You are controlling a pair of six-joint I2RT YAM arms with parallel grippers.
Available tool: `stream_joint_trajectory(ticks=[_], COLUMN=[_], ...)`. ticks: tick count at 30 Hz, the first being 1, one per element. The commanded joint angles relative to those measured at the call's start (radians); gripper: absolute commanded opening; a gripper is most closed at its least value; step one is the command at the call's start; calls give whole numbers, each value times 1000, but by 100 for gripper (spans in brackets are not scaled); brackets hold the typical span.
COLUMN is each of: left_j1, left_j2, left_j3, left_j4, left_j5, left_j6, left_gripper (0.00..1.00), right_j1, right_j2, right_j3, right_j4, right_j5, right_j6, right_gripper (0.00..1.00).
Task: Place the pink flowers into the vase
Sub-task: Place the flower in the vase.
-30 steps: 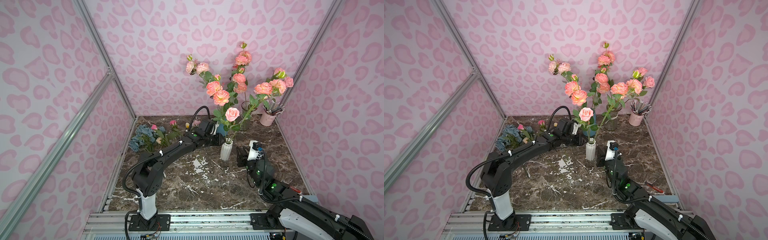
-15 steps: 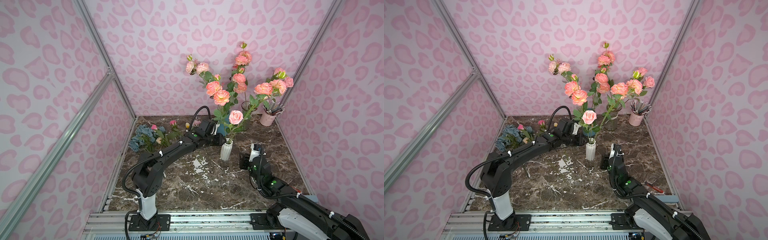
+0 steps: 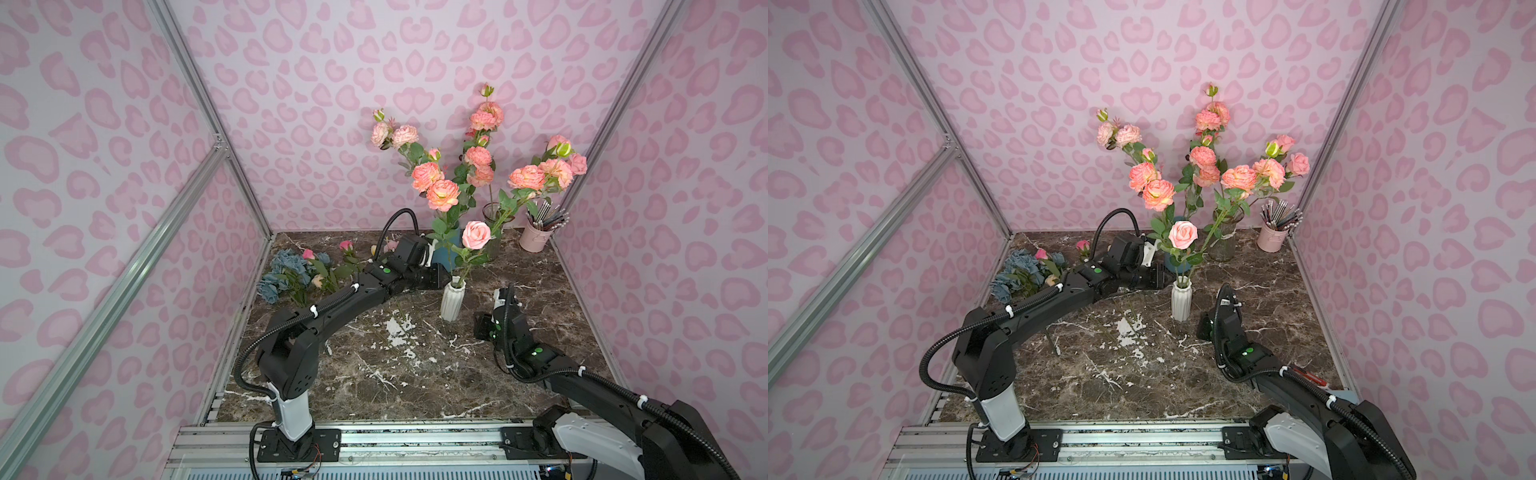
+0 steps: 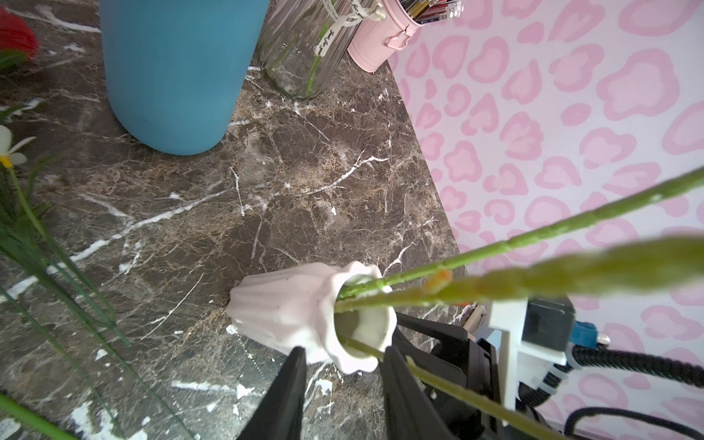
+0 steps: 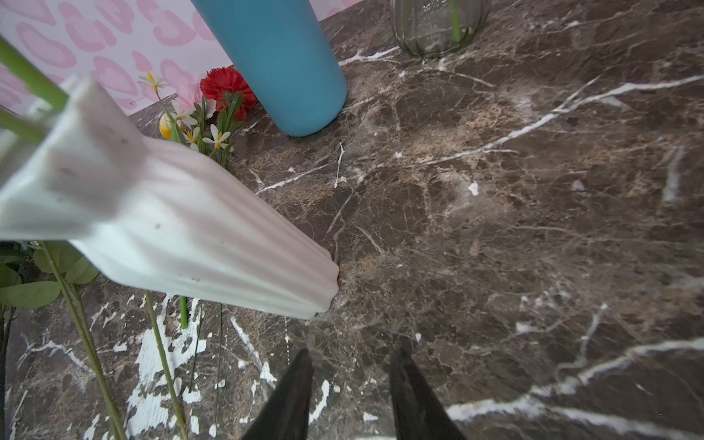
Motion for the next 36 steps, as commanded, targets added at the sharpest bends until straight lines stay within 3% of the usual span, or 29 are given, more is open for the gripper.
stream_joint_trajectory(ticks=[1, 9, 18, 24, 27, 29, 31, 36], left_j1=[2, 2, 6, 46, 90, 100, 100, 104], left_j2=[-22, -36, -97, -208, -283, -333, -376, -435], left_j3=[-13, -28, -93, -177, -244, -256, -272, -309], left_j4=[11, -2, -31, -74, -94, -132, -136, -116], left_j5=[-23, -46, -152, -306, -405, -559, -670, -836], left_j6=[4, 8, 0, 0, -1, -10, -11, -41], left_gripper=[37, 37, 37, 38, 40, 44, 48, 92], right_j1=[-11, -14, -33, -94, -126, -129, -130, -131], right_j2=[-9, -7, -60, -72, -61, -57, -52, -33], right_j3=[22, 28, 36, 59, 84, 107, 132, 192], right_j4=[-26, -68, -164, -240, -269, -288, -313, -406], right_j5=[7, 55, 195, 232, 216, 222, 231, 272], right_j6=[16, 23, 46, 72, 62, 51, 48, 83], right_gripper=[39, 39, 40, 42, 78, 98, 98, 98])
